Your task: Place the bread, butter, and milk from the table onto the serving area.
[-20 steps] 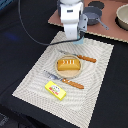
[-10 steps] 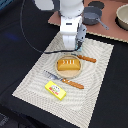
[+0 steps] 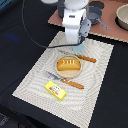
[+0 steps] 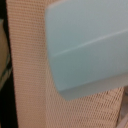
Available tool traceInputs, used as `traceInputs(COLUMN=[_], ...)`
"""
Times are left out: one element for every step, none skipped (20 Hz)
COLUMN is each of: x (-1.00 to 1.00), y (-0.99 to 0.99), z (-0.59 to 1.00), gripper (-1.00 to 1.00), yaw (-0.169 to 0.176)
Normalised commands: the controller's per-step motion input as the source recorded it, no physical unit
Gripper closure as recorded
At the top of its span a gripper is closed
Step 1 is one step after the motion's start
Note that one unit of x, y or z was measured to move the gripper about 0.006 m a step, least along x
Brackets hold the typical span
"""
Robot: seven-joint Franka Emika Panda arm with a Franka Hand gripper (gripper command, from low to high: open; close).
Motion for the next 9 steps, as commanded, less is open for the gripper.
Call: traceInputs(x=[0.32,0.25,0.16,0.23,0.32,0.25,0.0,0.0,0.09], y=[0.21,0.18,0.14,0.16,0.2,0.2,0.02,0.04,0.41], z=[1.0,1.0,1.0,1.0,0.94,0.76,0.49,0.36,0.36], gripper=[-1.0,-1.0,-1.0,-1.0,-1.0,-1.0,-1.0,-1.0,-1.0], yaw=[0.0,0.015,0.03,0.036,0.043,0.027,0.0,0.01,0.048])
